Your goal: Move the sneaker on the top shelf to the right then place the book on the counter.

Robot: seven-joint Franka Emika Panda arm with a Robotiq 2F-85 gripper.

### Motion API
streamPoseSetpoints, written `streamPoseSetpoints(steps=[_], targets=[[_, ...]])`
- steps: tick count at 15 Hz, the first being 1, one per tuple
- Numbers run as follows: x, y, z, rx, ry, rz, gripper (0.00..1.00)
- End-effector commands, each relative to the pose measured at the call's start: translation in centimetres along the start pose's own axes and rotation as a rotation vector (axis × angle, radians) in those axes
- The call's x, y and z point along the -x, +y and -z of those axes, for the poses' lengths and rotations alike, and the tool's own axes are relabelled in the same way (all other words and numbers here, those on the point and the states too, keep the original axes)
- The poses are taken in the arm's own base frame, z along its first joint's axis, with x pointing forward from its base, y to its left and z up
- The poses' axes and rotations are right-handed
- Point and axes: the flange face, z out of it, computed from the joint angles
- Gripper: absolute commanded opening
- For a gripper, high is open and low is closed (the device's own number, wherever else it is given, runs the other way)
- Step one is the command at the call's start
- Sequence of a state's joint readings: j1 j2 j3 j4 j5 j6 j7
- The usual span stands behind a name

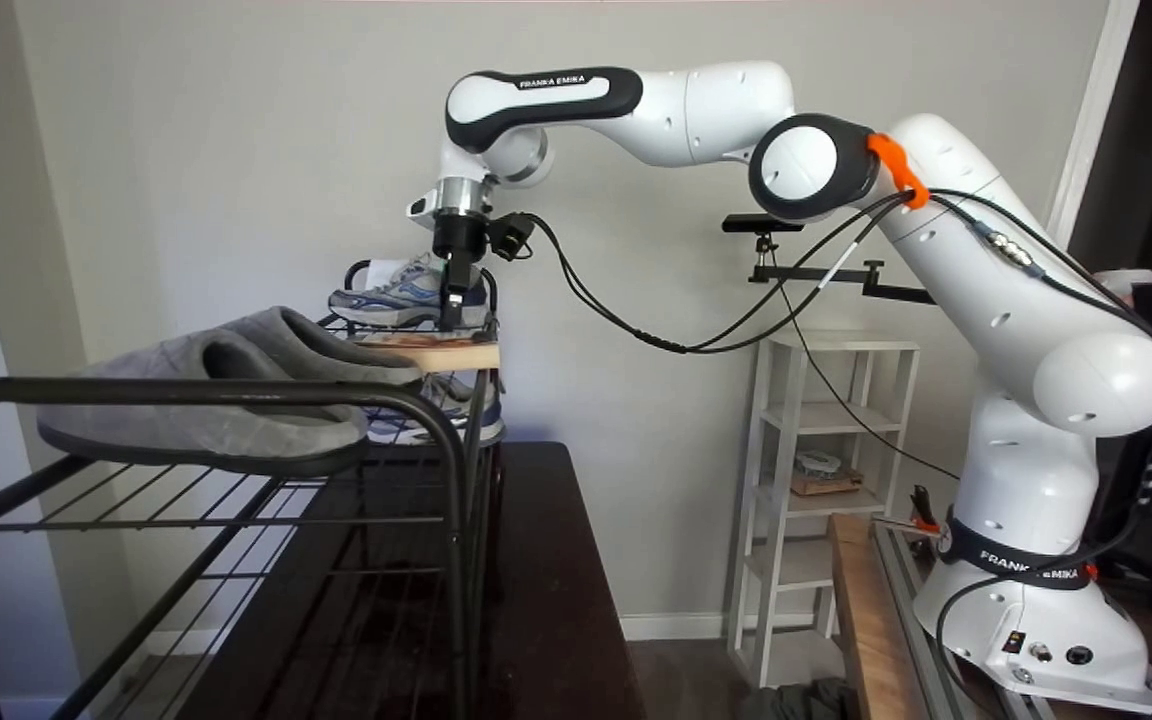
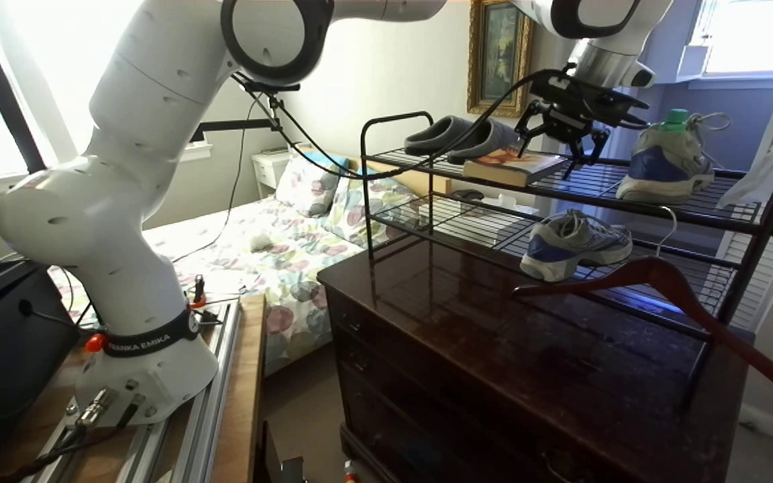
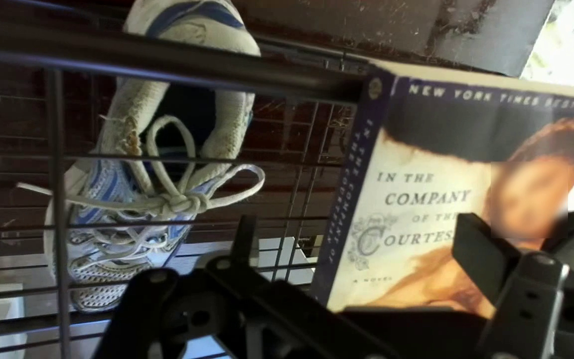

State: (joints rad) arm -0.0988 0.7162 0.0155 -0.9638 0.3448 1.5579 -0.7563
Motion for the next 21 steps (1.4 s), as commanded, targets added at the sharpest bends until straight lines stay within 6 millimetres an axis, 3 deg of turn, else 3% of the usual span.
streamPoseSetpoints(steps=[1,6,10,11,13,17,21], targets=[[-2.4,-1.5,-2.3,-0.063,0.001,-0.053,1.00],[-3.7,-2.8,-4.8,-0.120,-0.040,-0.127,1.00],[-3.3,-3.1,-4.6,-0.241,-0.036,-0.198,1.00],[-3.3,-3.1,-4.3,-0.259,-0.020,-0.207,0.75],[-3.2,-3.0,-3.5,-0.283,0.008,-0.224,0.66],[-3.0,-3.2,-1.3,-0.301,0.047,-0.230,0.37],[-2.4,-3.5,-1.1,-0.401,0.030,-0.200,0.09]])
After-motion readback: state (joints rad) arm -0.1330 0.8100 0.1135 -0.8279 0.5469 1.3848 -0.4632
